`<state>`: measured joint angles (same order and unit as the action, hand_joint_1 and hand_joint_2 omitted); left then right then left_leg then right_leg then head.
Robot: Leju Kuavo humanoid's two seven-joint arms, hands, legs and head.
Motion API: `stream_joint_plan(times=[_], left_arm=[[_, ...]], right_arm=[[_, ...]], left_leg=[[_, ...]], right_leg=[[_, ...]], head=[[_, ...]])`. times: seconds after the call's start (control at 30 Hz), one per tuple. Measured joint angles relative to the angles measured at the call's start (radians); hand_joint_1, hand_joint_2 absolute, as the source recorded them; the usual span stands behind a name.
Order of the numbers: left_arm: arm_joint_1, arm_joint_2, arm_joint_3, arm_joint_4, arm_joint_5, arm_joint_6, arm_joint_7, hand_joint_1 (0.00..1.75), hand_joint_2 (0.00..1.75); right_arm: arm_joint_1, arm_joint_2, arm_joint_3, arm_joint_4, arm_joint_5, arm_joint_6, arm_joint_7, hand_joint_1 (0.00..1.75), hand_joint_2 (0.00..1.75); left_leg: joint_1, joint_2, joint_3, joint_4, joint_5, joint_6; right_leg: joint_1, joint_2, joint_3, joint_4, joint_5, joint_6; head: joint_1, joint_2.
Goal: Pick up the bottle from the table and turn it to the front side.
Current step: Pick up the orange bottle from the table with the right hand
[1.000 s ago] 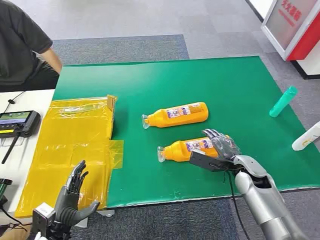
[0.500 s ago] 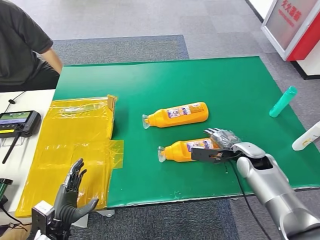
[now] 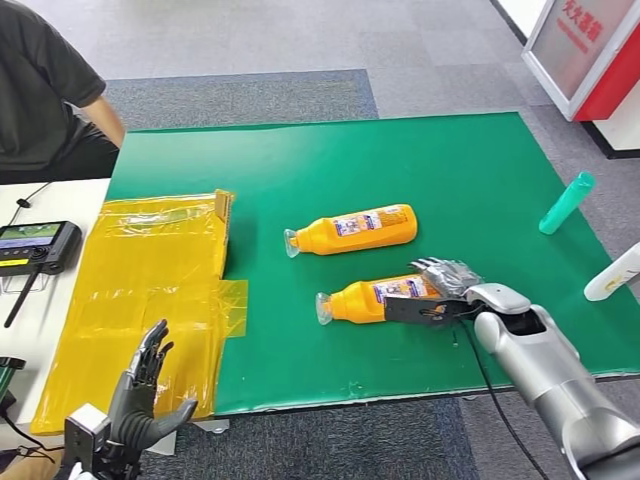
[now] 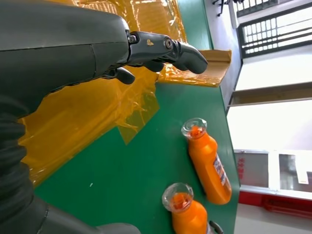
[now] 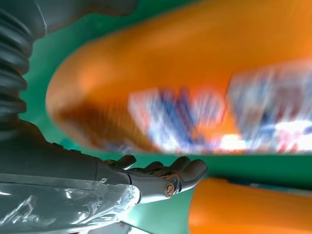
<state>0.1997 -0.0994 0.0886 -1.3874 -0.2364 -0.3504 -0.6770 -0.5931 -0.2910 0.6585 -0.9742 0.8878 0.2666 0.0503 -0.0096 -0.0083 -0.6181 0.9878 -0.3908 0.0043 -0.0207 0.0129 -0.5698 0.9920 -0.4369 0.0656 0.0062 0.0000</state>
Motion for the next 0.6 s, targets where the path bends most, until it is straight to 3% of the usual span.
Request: stream_joint_plan(times=[0.4, 0.43, 0.57, 0.6], left_arm=[[-0.010, -0.002, -0.001, 0.000, 0.011, 0.009, 0.000, 0.00, 1.75], [-0.010, -0.002, -0.001, 0.000, 0.013, 0.010, 0.000, 0.00, 1.75], [-0.011, -0.001, -0.005, 0.000, 0.017, 0.015, 0.000, 0.00, 1.75], [-0.011, -0.001, -0.006, 0.000, 0.018, 0.017, 0.000, 0.00, 1.75]], right_arm=[[-0.059, -0.036, 0.050, 0.000, -0.021, 0.048, 0.013, 0.00, 1.75], [-0.059, -0.037, 0.054, 0.001, -0.023, 0.050, 0.013, 0.06, 1.75], [-0.068, -0.039, 0.070, 0.010, -0.031, 0.062, 0.006, 1.71, 1.75], [-0.071, -0.039, 0.074, 0.015, -0.033, 0.067, 0.003, 1.75, 1.75]], left_leg=[[0.000, 0.000, 0.000, 0.000, 0.000, 0.001], [0.000, 0.000, 0.000, 0.000, 0.000, 0.001], [0.000, 0.000, 0.000, 0.000, 0.000, 0.001], [0.000, 0.000, 0.000, 0.000, 0.000, 0.001]], right_leg=[[0.000, 0.000, 0.000, 0.000, 0.001, 0.001], [0.000, 0.000, 0.000, 0.000, 0.001, 0.001], [0.000, 0.000, 0.000, 0.000, 0.001, 0.001], [0.000, 0.000, 0.000, 0.000, 0.001, 0.001]], head=[[0.000, 0.000], [0.000, 0.000], [0.000, 0.000], [0.000, 0.000]])
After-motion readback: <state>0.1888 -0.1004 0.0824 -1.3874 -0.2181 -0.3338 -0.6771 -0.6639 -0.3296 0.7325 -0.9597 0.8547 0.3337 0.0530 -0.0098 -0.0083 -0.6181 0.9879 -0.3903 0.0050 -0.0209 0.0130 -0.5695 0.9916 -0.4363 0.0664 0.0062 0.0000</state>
